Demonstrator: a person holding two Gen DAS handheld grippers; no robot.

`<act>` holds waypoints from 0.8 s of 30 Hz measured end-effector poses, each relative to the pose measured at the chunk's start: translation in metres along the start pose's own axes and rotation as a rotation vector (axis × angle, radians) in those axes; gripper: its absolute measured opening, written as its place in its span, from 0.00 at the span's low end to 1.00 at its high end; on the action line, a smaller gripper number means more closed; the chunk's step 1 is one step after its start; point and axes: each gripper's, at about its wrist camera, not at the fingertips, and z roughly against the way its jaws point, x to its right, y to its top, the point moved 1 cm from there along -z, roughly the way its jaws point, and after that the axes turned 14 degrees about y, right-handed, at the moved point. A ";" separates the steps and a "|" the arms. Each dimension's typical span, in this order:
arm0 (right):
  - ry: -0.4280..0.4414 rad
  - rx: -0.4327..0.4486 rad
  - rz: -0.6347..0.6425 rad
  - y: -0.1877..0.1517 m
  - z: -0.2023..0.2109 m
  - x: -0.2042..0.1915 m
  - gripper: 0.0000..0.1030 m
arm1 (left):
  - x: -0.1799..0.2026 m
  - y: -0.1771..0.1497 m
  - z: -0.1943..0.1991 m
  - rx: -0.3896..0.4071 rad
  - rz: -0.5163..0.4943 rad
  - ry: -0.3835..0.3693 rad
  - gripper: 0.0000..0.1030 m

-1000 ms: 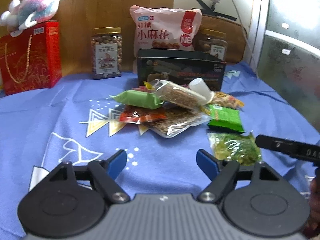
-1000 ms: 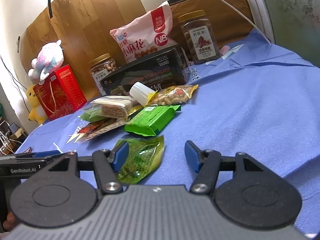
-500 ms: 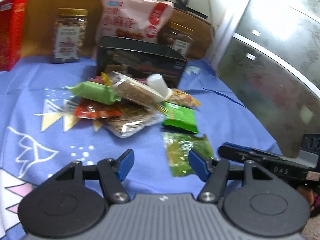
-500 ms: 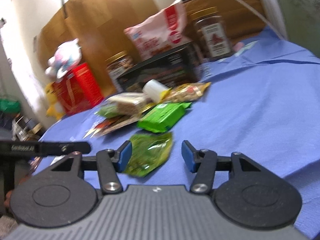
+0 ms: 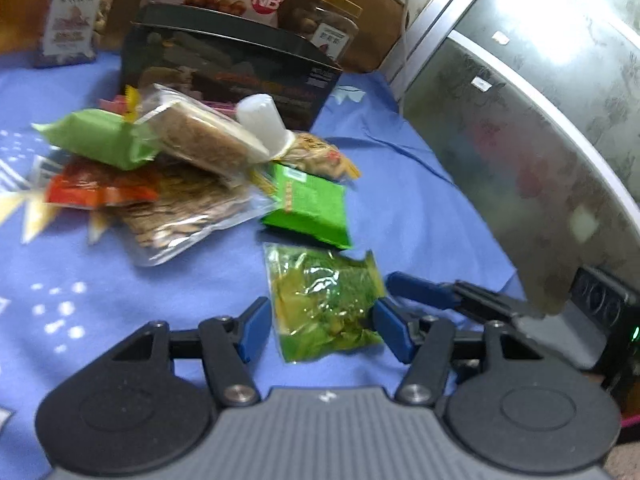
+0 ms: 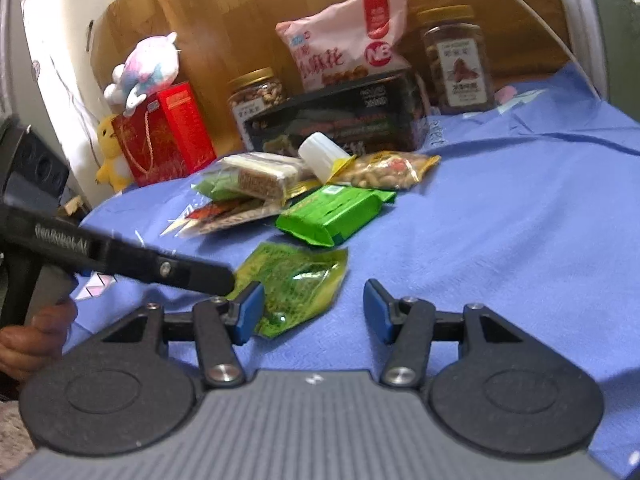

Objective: Organize snacks
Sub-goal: 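Grasp the green pickled-vegetable pouch with the left tool and lift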

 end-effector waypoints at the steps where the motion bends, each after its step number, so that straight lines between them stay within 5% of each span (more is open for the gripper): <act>1: -0.007 -0.006 0.026 -0.001 -0.003 -0.003 0.56 | 0.001 0.000 -0.001 -0.002 0.015 -0.009 0.56; 10: -0.038 -0.047 0.177 -0.008 -0.009 -0.019 0.65 | 0.005 0.001 -0.003 -0.038 0.071 -0.166 0.55; 17: -0.008 -0.046 0.201 -0.009 -0.014 -0.026 0.34 | 0.016 0.003 0.000 -0.010 -0.006 -0.092 0.55; 20: -0.019 -0.028 0.202 -0.009 -0.013 -0.027 0.31 | 0.002 0.003 0.012 0.026 0.024 -0.055 0.59; 24: 0.010 -0.003 0.210 -0.008 -0.012 -0.029 0.25 | -0.018 0.005 0.015 0.025 0.092 -0.046 0.77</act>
